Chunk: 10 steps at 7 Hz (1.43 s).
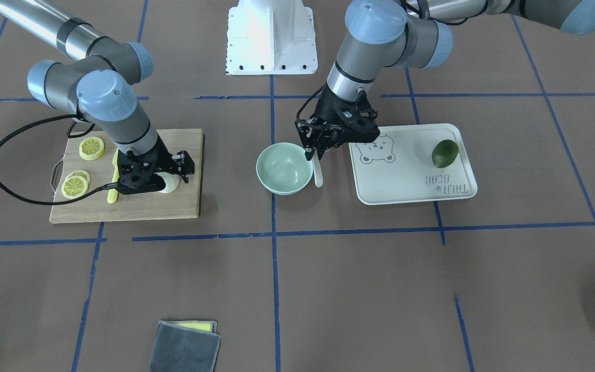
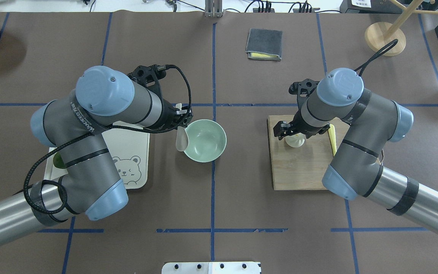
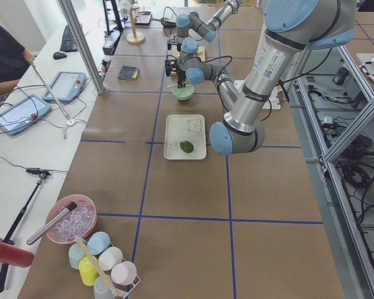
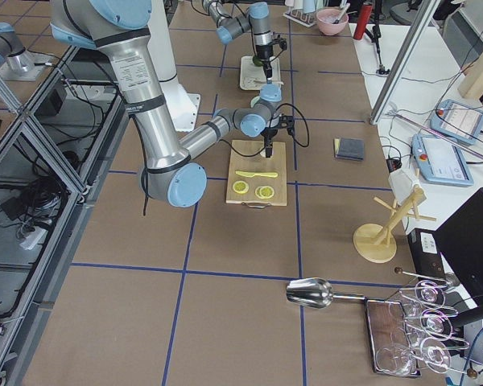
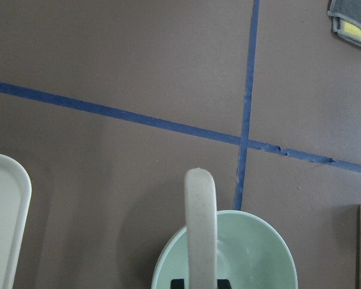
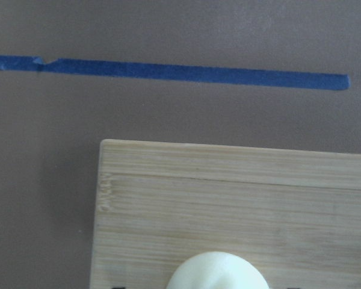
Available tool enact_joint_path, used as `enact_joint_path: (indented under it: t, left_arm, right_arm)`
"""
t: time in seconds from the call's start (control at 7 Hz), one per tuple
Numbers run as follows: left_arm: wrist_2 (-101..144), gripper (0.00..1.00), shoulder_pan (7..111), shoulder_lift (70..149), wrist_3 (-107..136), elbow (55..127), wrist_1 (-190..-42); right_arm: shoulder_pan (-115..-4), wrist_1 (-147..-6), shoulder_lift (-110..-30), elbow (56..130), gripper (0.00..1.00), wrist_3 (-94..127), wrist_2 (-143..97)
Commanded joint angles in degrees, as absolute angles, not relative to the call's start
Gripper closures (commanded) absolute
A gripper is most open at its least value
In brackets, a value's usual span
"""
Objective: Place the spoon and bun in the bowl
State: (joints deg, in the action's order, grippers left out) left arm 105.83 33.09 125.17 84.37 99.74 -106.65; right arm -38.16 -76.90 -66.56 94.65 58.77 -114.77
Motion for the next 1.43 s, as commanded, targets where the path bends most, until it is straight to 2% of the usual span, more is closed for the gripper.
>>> enact_joint_path:
  t: [0.0, 0.43, 1.29]
  left_arm:
    - [105.6, 1.00, 32.6, 128.4, 89.3, 96.2, -107.0]
    - [105.4, 1.00, 31.6, 128.4, 95.5, 91.5, -116.1]
    - [103.6, 1.00, 31.1, 130.1, 96.0, 87.7, -118.1]
  right_arm:
    - [-38.2, -77.0, -66.8, 94.7, 1.00, 58.7, -114.9]
    - [-38.8, -77.0, -66.9, 96.8, 1.00, 58.6, -115.2]
    - [-42.0, -77.9, -66.4, 98.6, 1.00, 58.4, -118.1]
